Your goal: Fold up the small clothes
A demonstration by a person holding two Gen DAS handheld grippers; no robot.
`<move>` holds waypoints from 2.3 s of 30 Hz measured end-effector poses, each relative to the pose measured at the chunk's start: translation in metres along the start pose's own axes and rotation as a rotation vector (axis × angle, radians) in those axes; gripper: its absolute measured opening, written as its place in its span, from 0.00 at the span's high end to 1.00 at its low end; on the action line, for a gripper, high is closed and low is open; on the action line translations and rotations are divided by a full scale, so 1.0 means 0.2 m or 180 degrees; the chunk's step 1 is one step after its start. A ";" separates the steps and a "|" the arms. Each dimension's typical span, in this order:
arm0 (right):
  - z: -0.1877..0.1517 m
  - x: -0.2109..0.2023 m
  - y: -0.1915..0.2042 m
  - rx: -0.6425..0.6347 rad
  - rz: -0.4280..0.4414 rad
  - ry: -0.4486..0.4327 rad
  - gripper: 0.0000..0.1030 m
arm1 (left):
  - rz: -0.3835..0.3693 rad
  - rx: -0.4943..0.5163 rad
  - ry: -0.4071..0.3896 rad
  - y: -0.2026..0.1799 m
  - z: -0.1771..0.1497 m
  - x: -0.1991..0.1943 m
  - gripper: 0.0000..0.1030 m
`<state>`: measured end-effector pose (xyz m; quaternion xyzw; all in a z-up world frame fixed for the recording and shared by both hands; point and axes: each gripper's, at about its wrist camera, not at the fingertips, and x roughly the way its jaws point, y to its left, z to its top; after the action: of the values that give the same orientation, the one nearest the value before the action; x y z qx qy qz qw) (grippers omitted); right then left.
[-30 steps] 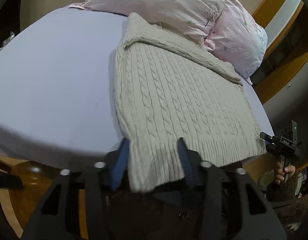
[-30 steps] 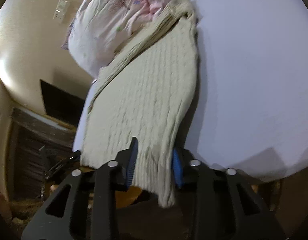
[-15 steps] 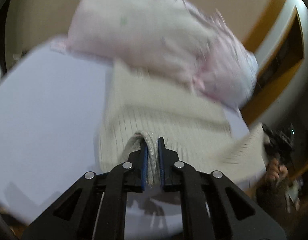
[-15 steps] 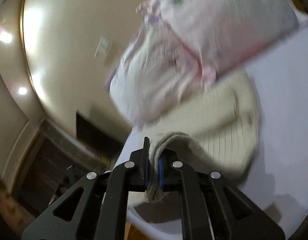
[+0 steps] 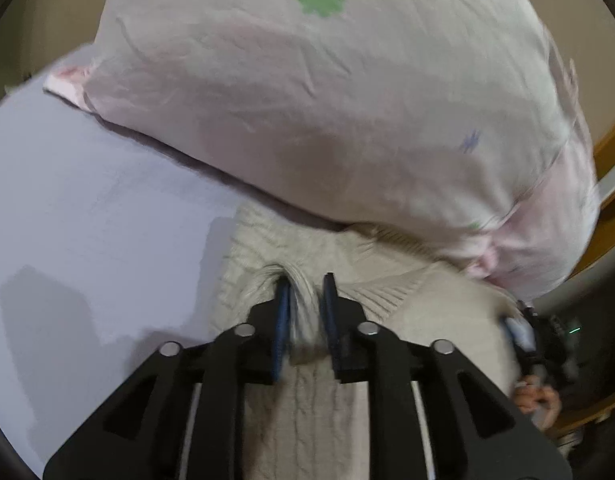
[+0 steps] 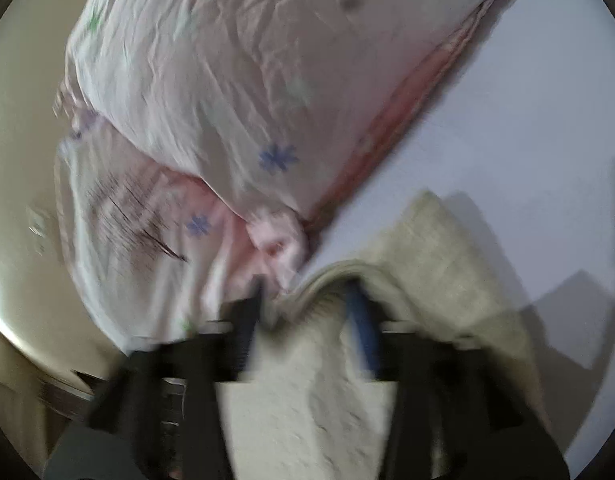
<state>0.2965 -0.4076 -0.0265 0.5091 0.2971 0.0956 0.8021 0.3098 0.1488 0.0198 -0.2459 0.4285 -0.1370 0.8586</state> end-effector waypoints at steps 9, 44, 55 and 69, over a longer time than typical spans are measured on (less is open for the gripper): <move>0.02 -0.30 0.01 -0.0573 -0.0056 -0.0595 0.16 | 0.0122 -0.0059 -0.0240 0.15 -0.06 -0.29 0.14; 0.13 -0.42 0.04 -0.1036 -0.0138 -0.0589 0.15 | -0.1287 0.1097 0.1166 -1.56 -0.61 0.54 0.84; 0.17 -0.23 -0.07 -0.0774 -0.0230 0.0479 0.05 | -0.0744 0.0847 0.0201 -1.14 -0.41 0.23 0.27; 0.02 -0.06 -0.04 -0.1100 -0.0437 0.0899 0.46 | -0.0489 0.0622 0.0833 -1.06 -0.57 0.62 0.22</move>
<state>0.2877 -0.4210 -0.0275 0.3243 0.4196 0.1606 0.8324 0.2877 -0.1201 -0.0069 -0.1734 0.5012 -0.2739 0.8023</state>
